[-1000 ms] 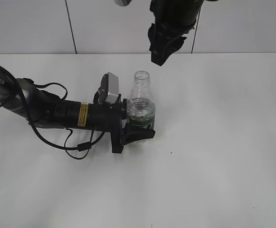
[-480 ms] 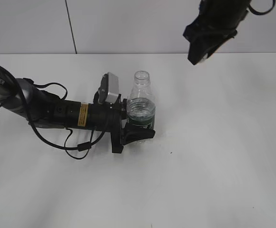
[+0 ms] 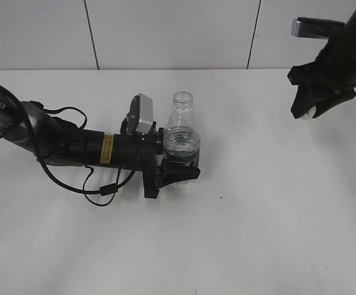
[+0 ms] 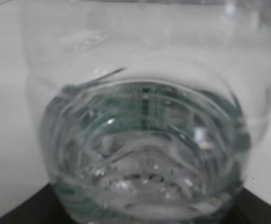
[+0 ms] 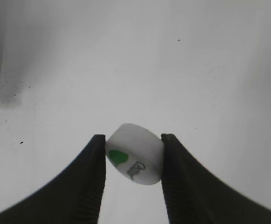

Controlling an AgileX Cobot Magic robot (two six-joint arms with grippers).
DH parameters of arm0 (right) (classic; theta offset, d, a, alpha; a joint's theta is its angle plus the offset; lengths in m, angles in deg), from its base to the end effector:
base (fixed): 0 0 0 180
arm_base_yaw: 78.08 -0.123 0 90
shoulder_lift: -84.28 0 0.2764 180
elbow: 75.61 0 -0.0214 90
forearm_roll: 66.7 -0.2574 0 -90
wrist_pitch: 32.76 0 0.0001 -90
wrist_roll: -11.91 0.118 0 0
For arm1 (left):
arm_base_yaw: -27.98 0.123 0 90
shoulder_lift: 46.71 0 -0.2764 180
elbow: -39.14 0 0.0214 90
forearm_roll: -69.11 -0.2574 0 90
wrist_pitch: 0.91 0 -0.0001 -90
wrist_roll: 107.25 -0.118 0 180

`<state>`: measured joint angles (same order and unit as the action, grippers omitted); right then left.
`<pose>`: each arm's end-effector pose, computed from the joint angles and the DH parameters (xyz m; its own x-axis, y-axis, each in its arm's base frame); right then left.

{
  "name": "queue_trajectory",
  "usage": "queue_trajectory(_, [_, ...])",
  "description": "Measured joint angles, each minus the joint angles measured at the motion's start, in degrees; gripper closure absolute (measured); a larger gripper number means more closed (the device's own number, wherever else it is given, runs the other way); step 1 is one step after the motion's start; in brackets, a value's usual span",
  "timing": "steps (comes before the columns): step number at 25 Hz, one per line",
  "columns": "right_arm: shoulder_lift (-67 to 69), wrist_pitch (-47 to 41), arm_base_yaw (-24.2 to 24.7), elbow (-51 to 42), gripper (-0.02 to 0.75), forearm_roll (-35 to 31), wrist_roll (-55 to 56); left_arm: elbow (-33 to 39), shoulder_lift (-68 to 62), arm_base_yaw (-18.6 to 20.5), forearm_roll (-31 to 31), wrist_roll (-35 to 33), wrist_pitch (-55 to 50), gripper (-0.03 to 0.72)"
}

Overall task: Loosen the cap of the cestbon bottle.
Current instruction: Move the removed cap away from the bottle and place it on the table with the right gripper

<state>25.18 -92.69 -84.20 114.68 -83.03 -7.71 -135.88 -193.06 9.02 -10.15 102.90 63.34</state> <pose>0.4057 0.0724 0.1770 -0.9300 -0.2903 -0.2254 -0.3357 0.9207 0.1991 0.3580 -0.2333 0.0250 -0.0247 0.2998 -0.9537 0.9985 0.0540 -0.0088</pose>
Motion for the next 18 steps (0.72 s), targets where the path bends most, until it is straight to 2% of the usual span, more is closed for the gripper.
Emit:
queue_trajectory(7, [1.7, 3.5, 4.5, -6.7, 0.458, -2.3, 2.2, 0.0, 0.0, 0.0, 0.2, 0.0, 0.1, 0.284])
queue_trajectory(18, [9.7, 8.5, 4.7, -6.9, 0.460, -9.4, 2.6, 0.0, 0.0, 0.0, 0.4, 0.0, 0.1, 0.284])
